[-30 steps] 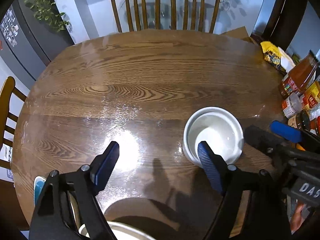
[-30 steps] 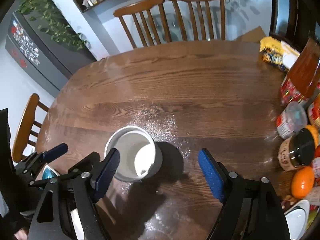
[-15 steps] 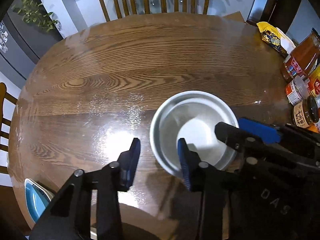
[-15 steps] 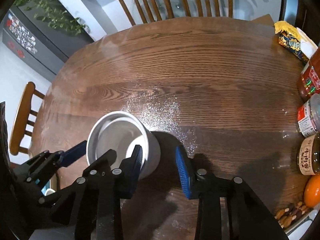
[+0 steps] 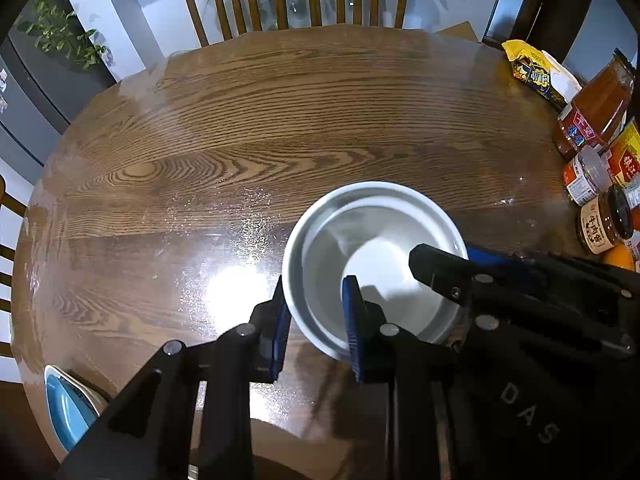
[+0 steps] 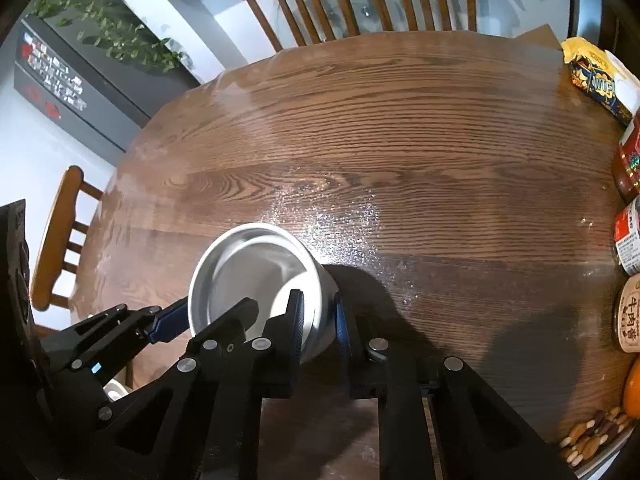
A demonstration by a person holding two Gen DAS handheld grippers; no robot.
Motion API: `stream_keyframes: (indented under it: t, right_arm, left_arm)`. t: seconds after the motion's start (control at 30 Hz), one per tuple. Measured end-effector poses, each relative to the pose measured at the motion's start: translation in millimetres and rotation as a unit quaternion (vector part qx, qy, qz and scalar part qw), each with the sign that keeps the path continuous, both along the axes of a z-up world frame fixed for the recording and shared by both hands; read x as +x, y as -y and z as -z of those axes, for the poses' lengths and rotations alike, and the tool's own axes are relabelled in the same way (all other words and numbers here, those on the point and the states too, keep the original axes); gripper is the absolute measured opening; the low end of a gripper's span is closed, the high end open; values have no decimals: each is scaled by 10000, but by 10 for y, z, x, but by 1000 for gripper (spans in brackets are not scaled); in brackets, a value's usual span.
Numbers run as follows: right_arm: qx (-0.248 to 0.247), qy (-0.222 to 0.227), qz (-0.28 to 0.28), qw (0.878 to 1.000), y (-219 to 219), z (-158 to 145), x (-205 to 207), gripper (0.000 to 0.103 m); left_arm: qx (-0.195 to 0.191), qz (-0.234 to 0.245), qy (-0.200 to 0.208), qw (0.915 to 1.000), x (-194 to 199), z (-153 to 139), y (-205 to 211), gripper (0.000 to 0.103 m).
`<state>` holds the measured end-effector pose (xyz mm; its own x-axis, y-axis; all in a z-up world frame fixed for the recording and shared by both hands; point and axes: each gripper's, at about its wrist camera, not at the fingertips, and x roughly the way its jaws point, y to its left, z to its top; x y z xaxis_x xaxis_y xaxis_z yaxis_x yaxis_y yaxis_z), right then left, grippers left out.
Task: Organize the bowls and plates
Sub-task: 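Close both tools together on the rim of the small white ramekin, then carry the ramekin with both tools over the nested white bowls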
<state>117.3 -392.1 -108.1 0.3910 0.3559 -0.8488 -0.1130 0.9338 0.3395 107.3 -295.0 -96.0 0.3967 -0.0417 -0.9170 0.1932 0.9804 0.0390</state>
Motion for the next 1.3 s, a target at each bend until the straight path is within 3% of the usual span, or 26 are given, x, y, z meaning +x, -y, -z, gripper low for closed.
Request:
stream_keyframes:
  t: [0.2, 0.7, 1.3]
  right_arm:
    - [-20, 74, 72, 9999, -21, -25, -84, 16]
    - [143, 747, 203, 9969, -57, -471, -669, 16]
    - [82, 1016, 217, 9946, -251, -658, -1343, 16]
  left_arm:
    - [-60, 43, 57, 10000, -75, -47, -11, 22]
    - [84, 333, 1022, 9942, -691, -538, -91, 22]
    - [23, 377, 1377, 9897, -1364, -706, -290, 22]
